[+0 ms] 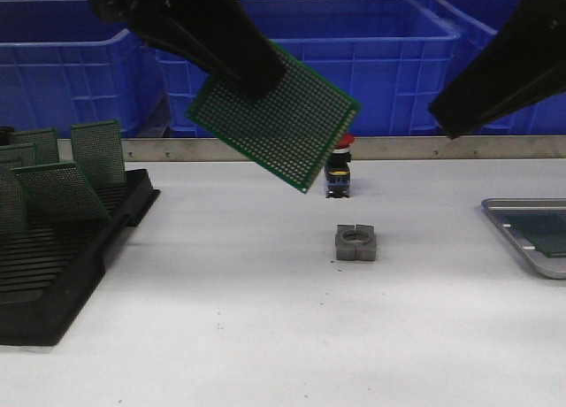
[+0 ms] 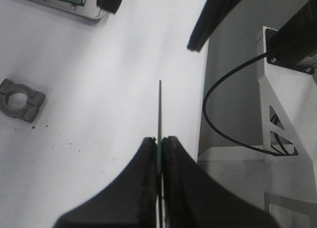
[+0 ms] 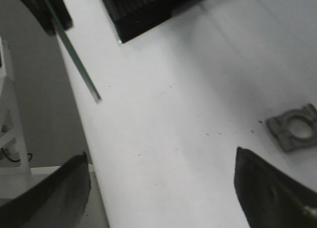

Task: Place circuit board on tray

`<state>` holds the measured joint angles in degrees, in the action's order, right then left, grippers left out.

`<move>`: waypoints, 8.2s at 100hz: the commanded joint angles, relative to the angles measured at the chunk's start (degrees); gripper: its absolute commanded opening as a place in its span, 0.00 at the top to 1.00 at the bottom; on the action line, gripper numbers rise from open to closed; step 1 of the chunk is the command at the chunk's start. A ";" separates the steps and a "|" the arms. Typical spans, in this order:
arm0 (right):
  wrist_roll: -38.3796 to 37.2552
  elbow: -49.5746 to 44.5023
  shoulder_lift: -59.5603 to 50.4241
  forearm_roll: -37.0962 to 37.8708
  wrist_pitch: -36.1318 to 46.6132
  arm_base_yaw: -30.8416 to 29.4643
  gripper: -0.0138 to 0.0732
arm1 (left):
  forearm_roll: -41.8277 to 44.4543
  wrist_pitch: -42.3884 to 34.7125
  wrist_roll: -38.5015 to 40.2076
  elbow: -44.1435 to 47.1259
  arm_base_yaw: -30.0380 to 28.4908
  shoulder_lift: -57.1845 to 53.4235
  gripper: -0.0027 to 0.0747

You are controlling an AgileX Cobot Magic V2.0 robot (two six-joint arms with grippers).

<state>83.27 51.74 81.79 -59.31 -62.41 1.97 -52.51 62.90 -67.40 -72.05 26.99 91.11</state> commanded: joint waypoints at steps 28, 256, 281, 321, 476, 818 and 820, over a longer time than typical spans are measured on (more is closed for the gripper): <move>1.06 1.63 -1.84 -6.00 -2.78 9.82 0.14 | -4.08 -0.81 -0.40 -1.54 3.63 -1.90 0.99; -48.60 1.69 9.20 21.55 27.84 -21.89 0.92 | -2.56 -0.80 -0.40 -1.54 3.63 -1.90 0.26; -48.55 3.98 9.20 21.55 29.68 -21.89 0.60 | -2.56 -0.80 -0.40 -1.54 3.63 -1.90 0.26; -48.44 9.26 8.78 21.66 21.92 -21.89 0.14 | -2.56 -0.08 -0.28 -1.54 3.34 -1.90 0.33; -38.37 -24.25 -42.33 20.57 57.21 6.77 0.91 | -2.63 -50.30 9.13 43.60 -22.63 -56.04 0.99; -38.37 -33.75 -75.13 20.57 43.31 6.77 0.91 | 50.74 -55.55 64.05 73.50 -22.99 -93.32 0.99; -38.37 -33.75 -75.13 20.57 43.31 6.77 0.91 | 50.74 -55.55 64.05 73.50 -22.99 -93.32 0.99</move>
<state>44.45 16.45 6.00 -37.73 -22.52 8.63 -1.38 11.61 -3.41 -0.19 4.09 -0.33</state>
